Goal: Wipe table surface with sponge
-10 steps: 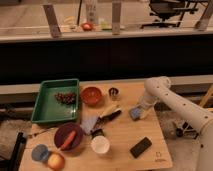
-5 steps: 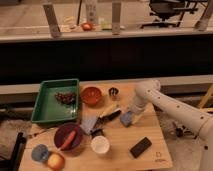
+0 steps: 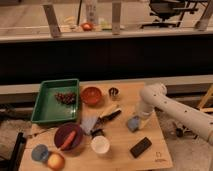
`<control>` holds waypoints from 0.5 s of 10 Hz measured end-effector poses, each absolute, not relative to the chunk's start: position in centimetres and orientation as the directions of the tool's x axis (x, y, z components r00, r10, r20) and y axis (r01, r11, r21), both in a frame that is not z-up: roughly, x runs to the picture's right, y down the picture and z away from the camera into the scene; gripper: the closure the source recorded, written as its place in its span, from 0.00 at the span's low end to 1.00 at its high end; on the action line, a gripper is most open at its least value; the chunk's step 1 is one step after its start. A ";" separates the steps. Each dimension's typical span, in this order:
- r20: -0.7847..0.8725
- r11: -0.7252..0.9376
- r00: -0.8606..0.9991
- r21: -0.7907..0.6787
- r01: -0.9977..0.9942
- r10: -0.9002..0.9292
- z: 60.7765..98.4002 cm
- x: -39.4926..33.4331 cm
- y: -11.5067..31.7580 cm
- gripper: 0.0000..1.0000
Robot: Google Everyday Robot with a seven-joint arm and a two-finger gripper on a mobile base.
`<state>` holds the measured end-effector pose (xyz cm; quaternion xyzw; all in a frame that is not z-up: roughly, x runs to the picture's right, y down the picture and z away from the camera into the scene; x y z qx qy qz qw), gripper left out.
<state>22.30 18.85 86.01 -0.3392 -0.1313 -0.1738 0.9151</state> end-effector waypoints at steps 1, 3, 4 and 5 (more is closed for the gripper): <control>0.323 0.713 0.921 -0.592 0.375 -0.216 86.4 24.0 18.7 1.00; 0.259 0.728 0.946 -0.609 0.316 -0.194 87.8 26.7 17.4 1.00; 0.248 0.733 0.951 -0.608 0.303 -0.187 88.4 27.1 16.6 1.00; 0.249 0.738 0.951 -0.604 0.302 -0.186 89.3 26.8 15.6 1.00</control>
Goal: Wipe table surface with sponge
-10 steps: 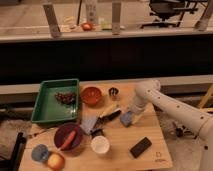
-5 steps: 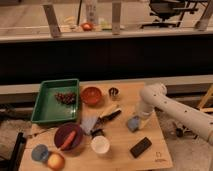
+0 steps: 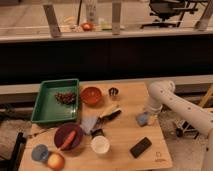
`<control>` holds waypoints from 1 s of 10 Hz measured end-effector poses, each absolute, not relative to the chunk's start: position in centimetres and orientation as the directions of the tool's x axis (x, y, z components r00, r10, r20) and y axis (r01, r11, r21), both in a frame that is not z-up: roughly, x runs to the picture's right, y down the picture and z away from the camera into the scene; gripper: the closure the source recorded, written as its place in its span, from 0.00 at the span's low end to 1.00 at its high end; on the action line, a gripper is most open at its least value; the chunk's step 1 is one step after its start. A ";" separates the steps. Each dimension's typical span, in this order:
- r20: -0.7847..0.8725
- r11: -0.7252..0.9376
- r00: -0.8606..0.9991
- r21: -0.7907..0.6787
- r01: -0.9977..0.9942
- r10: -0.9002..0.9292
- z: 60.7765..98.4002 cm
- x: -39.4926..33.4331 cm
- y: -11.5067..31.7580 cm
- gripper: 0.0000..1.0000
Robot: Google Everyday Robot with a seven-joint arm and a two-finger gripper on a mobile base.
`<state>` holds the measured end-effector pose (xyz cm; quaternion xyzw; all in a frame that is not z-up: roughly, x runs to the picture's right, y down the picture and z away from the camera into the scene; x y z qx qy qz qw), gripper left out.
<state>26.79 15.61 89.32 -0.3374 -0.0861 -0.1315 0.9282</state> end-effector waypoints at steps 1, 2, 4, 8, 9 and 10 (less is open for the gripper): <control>0.257 0.739 0.948 -0.598 0.310 -0.190 89.6 26.2 15.2 1.00; 0.283 0.740 0.938 -0.584 0.333 -0.199 89.7 24.5 14.9 1.00; 0.347 0.731 0.909 -0.554 0.398 -0.232 89.5 20.7 14.8 1.00; 0.422 0.684 0.866 -0.549 0.481 -0.270 87.1 18.0 18.4 1.00; 0.423 0.674 0.868 -0.564 0.477 -0.260 86.5 18.7 19.7 1.00; 0.420 0.672 0.873 -0.574 0.468 -0.249 86.4 19.4 20.0 1.00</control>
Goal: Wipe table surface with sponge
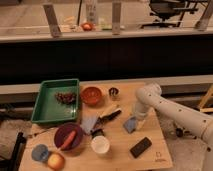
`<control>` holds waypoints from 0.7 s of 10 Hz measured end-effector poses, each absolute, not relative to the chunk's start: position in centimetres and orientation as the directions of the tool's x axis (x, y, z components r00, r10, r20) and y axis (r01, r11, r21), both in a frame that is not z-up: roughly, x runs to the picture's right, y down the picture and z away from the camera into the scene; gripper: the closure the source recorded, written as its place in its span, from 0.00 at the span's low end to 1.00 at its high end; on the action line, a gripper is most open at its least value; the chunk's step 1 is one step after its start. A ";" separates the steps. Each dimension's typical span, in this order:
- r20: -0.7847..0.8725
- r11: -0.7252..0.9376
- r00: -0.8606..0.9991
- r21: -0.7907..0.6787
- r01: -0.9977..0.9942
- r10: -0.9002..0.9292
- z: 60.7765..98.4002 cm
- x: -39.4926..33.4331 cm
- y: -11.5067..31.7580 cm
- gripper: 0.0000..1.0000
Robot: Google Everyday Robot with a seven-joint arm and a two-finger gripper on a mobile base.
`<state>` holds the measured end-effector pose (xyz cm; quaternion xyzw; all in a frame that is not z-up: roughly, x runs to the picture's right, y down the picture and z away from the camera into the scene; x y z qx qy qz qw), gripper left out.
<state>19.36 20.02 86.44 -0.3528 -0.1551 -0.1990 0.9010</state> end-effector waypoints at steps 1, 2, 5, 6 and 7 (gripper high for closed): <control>0.411 0.670 0.880 -0.586 0.456 -0.238 86.5 20.8 20.2 1.00; 0.406 0.669 0.882 -0.589 0.452 -0.238 86.4 21.1 20.2 1.00; 0.405 0.667 0.883 -0.593 0.452 -0.239 86.3 21.2 20.2 1.00; 0.403 0.668 0.884 -0.593 0.450 -0.237 86.4 21.3 20.1 1.00; 0.393 0.673 0.890 -0.596 0.439 -0.233 86.7 21.6 19.8 1.00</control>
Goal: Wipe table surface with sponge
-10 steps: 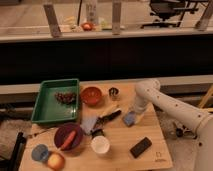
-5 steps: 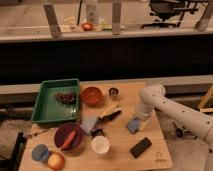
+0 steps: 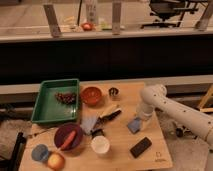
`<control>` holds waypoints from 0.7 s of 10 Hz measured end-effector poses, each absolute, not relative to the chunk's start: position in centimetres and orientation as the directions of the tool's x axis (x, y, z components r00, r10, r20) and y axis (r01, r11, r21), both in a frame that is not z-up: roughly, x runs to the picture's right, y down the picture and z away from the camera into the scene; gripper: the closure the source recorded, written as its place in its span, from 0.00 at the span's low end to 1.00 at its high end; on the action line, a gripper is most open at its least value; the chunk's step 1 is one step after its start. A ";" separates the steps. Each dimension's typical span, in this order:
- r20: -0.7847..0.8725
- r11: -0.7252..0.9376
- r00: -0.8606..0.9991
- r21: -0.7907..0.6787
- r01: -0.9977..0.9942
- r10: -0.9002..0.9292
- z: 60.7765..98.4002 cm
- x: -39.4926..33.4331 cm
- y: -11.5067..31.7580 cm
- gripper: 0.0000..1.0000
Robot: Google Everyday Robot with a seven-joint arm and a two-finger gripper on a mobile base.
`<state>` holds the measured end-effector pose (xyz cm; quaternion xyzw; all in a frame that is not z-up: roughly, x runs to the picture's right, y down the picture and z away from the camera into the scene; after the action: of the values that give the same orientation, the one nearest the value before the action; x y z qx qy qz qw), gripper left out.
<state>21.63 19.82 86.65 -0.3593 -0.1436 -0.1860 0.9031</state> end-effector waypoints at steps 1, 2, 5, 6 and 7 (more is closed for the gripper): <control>0.379 0.679 0.898 -0.599 0.423 -0.225 87.2 22.3 19.2 1.00; 0.375 0.680 0.899 -0.600 0.422 -0.227 87.4 22.5 19.1 1.00; 0.374 0.677 0.900 -0.604 0.420 -0.225 87.1 22.6 19.0 1.00; 0.374 0.677 0.900 -0.604 0.421 -0.225 87.2 22.6 19.0 1.00; 0.381 0.679 0.897 -0.599 0.425 -0.225 87.2 22.6 18.8 1.00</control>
<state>22.57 18.81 87.23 -0.3581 -0.1394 -0.1794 0.9056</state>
